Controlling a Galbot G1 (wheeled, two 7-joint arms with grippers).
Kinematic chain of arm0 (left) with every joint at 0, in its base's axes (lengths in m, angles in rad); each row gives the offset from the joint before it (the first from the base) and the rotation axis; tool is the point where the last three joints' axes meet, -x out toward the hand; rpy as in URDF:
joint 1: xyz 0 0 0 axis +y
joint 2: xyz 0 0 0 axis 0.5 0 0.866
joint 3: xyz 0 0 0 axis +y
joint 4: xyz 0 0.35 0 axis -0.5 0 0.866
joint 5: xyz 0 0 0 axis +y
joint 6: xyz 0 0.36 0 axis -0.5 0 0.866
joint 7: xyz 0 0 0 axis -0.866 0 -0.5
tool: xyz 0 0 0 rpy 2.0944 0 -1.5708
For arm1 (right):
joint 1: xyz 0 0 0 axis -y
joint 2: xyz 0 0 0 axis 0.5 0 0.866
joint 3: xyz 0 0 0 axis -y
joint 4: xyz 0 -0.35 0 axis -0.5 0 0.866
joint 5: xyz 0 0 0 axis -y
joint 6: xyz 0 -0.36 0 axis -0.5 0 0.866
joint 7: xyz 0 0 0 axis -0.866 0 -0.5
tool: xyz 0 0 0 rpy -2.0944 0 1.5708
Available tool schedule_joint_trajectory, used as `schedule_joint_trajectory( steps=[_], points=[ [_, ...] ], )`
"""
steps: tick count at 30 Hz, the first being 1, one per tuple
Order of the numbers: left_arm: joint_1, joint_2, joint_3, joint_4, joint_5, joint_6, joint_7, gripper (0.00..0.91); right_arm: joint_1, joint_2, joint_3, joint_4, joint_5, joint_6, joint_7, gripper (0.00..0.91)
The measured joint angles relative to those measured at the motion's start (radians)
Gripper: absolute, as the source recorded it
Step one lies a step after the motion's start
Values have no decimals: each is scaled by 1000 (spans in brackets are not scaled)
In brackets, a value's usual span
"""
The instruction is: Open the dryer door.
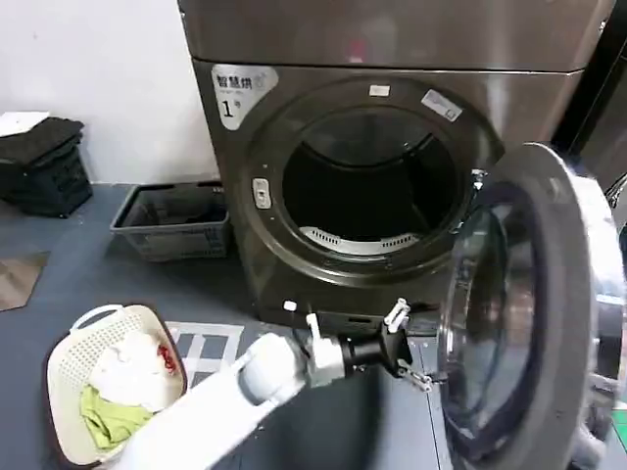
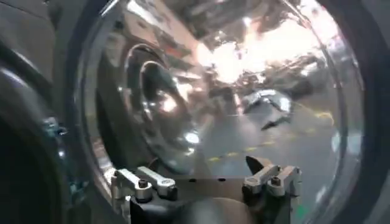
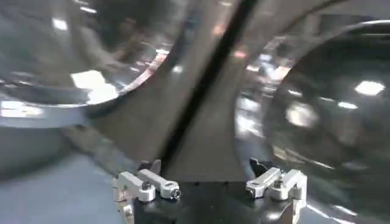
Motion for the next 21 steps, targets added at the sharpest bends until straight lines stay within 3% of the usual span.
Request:
schedule_joint_trajectory(
  steps=[6,13,21],
  points=[
    [-35,-48,46,37,8,-2,-3,907,5,59,90,-37,-25,-41,146,907],
    [-66,-103,91,76,21,-11,-5,907,17,111,184,-63,-86,-139,353,907],
    [-108,-152,124,133,25,-25,-10,907,15,139,276,-86,-88,-332,609,907]
  ],
)
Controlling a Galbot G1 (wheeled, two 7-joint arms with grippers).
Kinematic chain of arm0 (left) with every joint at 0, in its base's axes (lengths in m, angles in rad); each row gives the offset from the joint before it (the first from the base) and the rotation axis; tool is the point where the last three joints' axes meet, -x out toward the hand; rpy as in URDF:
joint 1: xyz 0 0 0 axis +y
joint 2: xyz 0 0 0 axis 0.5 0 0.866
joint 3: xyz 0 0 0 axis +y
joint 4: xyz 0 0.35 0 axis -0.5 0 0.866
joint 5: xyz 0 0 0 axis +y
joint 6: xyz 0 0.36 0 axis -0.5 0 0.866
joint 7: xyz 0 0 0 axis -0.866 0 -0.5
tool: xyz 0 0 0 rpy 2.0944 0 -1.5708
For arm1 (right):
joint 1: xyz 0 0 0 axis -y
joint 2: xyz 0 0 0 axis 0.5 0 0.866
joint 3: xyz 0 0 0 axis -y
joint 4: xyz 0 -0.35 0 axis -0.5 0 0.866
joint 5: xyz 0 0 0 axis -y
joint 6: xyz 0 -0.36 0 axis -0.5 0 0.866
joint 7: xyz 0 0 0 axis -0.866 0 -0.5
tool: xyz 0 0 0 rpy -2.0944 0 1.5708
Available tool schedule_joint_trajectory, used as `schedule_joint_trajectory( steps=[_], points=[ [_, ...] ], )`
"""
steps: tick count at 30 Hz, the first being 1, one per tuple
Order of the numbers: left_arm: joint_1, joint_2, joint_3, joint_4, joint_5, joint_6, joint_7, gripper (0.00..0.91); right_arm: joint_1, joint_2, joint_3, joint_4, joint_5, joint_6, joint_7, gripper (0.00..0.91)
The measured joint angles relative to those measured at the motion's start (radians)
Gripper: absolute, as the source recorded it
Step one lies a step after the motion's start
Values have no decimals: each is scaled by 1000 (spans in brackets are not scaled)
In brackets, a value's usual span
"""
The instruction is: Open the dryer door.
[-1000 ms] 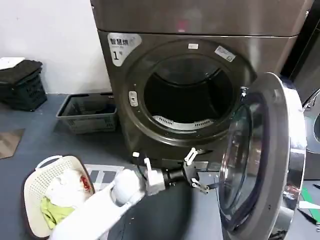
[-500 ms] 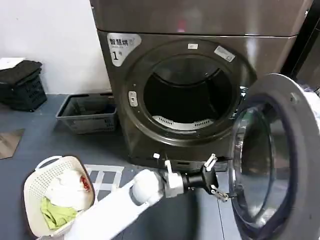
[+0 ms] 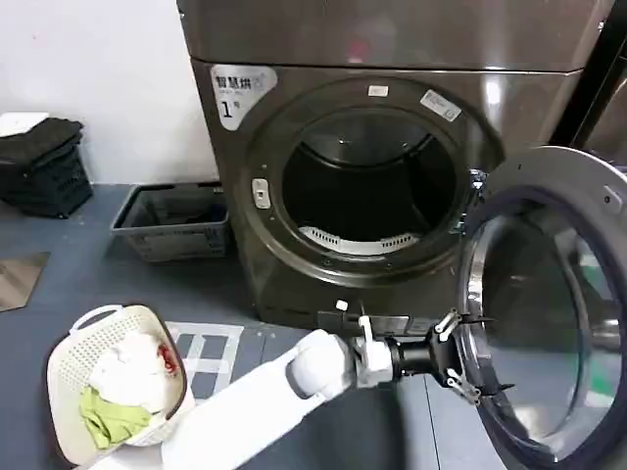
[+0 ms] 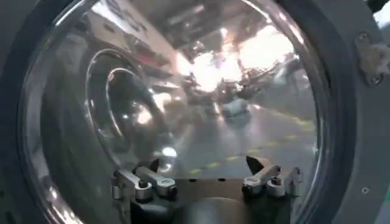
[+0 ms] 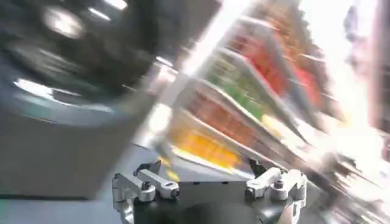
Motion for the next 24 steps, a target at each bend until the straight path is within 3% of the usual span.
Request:
schedule_joint_trajectory(
  steps=[6,11,18,24],
  points=[
    [-18,-47,15,50,3,-9,0,907,15,26,39,-19,-18,-178,173,907],
    [-36,-82,21,87,4,-9,-6,907,26,43,84,-23,-16,-275,253,907],
    [-60,-139,29,155,15,-20,-9,907,23,71,134,-37,-29,-350,316,907],
    [-81,-193,30,226,24,-27,-20,907,1,59,178,-65,-81,-347,316,907]
  ],
)
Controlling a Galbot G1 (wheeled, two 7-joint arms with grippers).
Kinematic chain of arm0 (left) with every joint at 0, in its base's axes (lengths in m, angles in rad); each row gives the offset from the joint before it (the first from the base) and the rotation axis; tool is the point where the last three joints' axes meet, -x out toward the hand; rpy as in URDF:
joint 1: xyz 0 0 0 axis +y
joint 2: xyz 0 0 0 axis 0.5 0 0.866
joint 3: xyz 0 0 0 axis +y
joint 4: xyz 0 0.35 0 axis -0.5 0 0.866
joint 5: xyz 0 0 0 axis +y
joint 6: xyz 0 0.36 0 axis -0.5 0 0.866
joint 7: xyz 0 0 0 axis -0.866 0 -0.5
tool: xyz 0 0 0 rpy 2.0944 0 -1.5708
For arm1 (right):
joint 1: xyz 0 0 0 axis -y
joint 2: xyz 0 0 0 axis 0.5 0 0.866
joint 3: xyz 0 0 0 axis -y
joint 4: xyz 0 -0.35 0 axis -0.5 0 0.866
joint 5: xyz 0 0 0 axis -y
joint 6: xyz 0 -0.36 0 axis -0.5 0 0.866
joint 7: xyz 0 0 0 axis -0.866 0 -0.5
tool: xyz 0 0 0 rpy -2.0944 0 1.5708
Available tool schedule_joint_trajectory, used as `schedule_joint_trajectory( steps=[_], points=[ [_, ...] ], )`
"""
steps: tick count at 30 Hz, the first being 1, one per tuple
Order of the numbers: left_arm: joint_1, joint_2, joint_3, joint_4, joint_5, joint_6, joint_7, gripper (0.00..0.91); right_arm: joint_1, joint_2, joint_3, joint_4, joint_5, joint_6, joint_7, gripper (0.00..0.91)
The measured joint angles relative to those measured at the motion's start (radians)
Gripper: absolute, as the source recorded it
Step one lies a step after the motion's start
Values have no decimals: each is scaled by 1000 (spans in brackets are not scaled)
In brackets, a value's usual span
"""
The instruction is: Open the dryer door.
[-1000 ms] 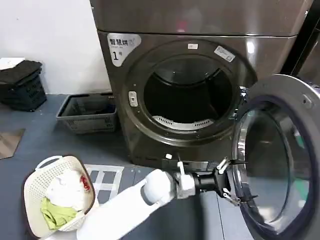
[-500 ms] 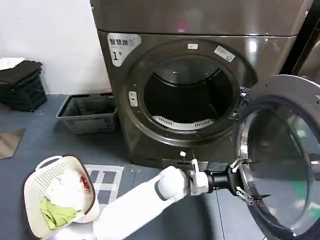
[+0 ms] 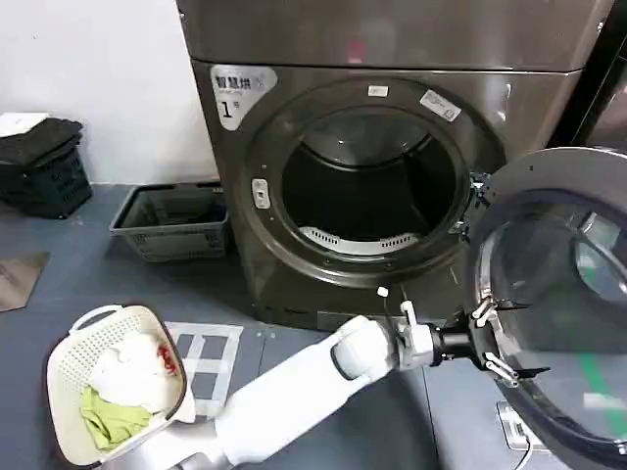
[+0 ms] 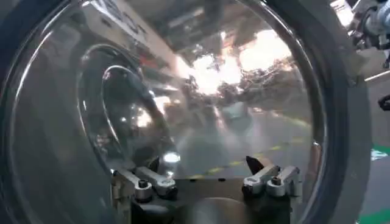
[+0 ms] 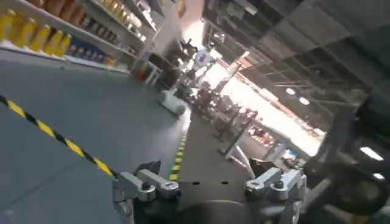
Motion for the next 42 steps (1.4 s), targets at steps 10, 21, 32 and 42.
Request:
schedule_joint_trajectory(
  steps=[10,21,32,42],
  points=[
    [-24,-75,-2,98,14,-12,-10,907,-11,23,40,-36,-61,16,31,907],
    [-62,-104,-7,212,38,-11,-40,907,-12,34,49,-21,-55,20,28,907],
    [-62,-104,-9,224,39,-3,-50,907,-14,32,58,-13,-54,9,35,907],
    [-54,-104,-3,192,8,5,-36,907,-14,31,59,-13,-54,9,34,907]
  ],
)
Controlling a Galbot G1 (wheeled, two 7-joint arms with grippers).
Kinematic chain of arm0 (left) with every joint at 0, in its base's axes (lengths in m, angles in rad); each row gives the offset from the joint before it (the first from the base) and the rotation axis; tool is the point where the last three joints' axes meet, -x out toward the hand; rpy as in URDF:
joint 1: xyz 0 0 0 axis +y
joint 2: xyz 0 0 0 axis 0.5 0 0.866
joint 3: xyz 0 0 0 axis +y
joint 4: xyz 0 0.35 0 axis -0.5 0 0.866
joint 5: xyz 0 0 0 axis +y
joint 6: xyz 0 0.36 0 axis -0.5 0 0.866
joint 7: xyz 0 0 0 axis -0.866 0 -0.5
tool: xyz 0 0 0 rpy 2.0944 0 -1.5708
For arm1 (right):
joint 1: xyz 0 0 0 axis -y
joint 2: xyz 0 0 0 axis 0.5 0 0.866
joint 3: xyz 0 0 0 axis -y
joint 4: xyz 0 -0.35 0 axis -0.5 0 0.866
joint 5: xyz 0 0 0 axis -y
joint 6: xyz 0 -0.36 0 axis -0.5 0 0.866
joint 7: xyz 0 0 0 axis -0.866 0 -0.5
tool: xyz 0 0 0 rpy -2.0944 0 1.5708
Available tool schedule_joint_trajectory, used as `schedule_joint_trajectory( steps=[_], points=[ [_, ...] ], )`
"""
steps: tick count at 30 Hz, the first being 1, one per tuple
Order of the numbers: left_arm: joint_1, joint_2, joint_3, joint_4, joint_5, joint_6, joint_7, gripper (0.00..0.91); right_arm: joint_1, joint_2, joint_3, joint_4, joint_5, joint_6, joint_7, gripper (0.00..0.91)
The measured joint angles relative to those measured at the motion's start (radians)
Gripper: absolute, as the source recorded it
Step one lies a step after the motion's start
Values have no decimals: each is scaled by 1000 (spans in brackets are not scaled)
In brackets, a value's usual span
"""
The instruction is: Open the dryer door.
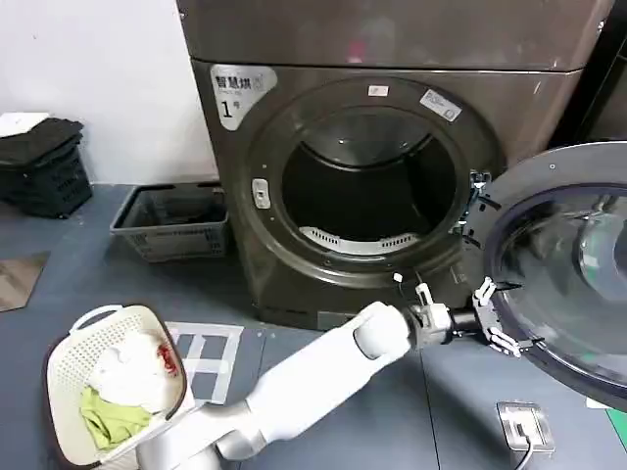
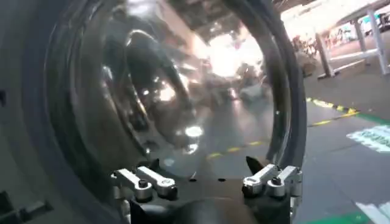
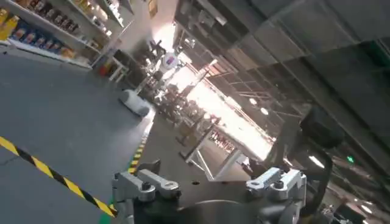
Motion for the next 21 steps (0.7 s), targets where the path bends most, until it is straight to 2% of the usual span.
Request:
schedule_joint_trajectory(
  steps=[10,18,21],
  points=[
    [54,0,5,-120,-28,36,1,907,-8,-11,19,-24,0,-23,-23,907],
    [120,4,-23,-332,-52,61,-8,907,-16,-30,36,-58,-2,-28,-39,907],
    [148,73,-44,-415,-57,63,-11,907,-17,-30,37,-70,-2,-27,-40,907]
  ],
)
